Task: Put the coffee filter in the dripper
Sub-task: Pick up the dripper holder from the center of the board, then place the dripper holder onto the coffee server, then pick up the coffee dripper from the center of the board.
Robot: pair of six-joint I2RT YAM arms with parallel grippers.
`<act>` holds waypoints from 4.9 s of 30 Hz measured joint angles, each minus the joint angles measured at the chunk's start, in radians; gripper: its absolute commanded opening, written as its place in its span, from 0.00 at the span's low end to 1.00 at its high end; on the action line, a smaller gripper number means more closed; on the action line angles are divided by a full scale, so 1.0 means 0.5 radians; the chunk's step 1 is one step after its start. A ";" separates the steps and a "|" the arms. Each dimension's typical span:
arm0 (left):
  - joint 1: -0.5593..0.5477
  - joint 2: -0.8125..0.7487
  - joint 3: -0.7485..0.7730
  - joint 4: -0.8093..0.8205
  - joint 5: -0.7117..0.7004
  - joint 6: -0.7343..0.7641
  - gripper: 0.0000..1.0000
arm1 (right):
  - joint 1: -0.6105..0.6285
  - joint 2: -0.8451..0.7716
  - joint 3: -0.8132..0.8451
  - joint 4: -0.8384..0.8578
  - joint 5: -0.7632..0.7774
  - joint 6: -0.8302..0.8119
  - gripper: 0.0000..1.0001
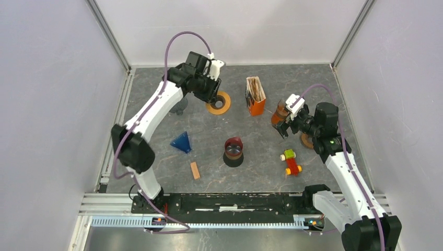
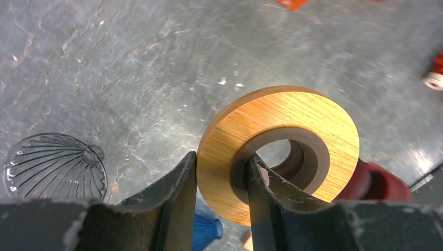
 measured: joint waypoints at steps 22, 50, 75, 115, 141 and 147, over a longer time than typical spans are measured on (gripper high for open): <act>-0.662 -0.214 -0.445 -0.116 -0.037 0.041 0.23 | 0.000 0.002 -0.006 0.022 -0.041 0.001 0.98; -0.824 -0.330 -0.534 -0.064 -0.124 0.042 0.26 | -0.005 0.000 -0.053 0.061 -0.056 0.001 0.98; -0.866 -0.230 -0.533 -0.043 -0.180 0.045 0.61 | -0.005 -0.017 -0.083 0.073 -0.078 0.002 0.98; 0.658 -0.533 -1.015 -0.357 0.282 0.587 0.74 | -0.014 0.024 -0.090 0.118 -0.129 0.033 0.98; 0.789 -0.115 -1.064 -0.414 0.774 0.820 0.12 | -0.015 0.011 -0.131 0.118 -0.124 0.032 0.98; 0.785 -0.210 -1.064 -0.470 0.822 0.837 0.02 | -0.015 0.010 -0.133 0.119 -0.126 0.033 0.98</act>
